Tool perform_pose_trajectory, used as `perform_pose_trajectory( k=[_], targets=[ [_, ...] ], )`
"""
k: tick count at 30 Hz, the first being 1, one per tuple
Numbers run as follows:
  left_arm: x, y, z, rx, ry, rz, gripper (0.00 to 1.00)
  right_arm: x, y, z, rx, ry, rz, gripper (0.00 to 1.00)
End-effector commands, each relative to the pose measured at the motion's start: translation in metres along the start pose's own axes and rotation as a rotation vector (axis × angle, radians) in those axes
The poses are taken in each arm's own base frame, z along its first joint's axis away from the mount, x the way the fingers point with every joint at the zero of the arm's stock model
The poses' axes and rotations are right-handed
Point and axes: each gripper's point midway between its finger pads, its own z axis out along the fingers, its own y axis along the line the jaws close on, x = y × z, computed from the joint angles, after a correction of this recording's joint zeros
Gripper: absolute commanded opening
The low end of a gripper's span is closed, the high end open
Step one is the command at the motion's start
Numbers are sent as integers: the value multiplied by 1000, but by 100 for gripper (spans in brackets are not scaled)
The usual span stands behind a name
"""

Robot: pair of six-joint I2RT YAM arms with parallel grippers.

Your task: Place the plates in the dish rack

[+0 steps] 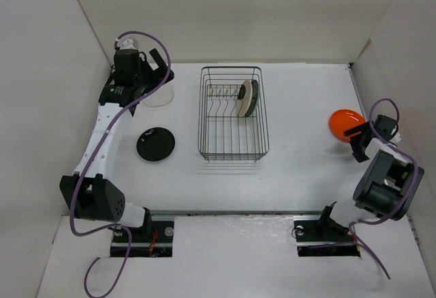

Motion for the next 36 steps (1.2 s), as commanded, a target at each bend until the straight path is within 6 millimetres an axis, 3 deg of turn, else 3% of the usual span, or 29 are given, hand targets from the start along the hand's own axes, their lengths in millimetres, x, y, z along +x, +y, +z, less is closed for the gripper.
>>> perform_pose_trajectory(
  k=[1,10,18,28,33,36],
  targets=[
    [-12,-14,-13,65,-45,17,100,-46,21,-2,-33,-144,-2,81],
    [-15,-17,-21,94,-71,39,100,-60,30,15,-33,-158,18,79],
    [-28,-13,-32,63,-133,46,100,-60,23,35,13,-140,32,79],
    [-25,-13,-29,66,-120,46,100,-60,12,43,72,-138,25,76],
    [-28,-13,-33,63,-135,45,100,-62,14,44,77,-133,24,73],
    [-27,-11,-33,50,-132,45,100,-62,12,46,96,-124,24,63]
  ],
)
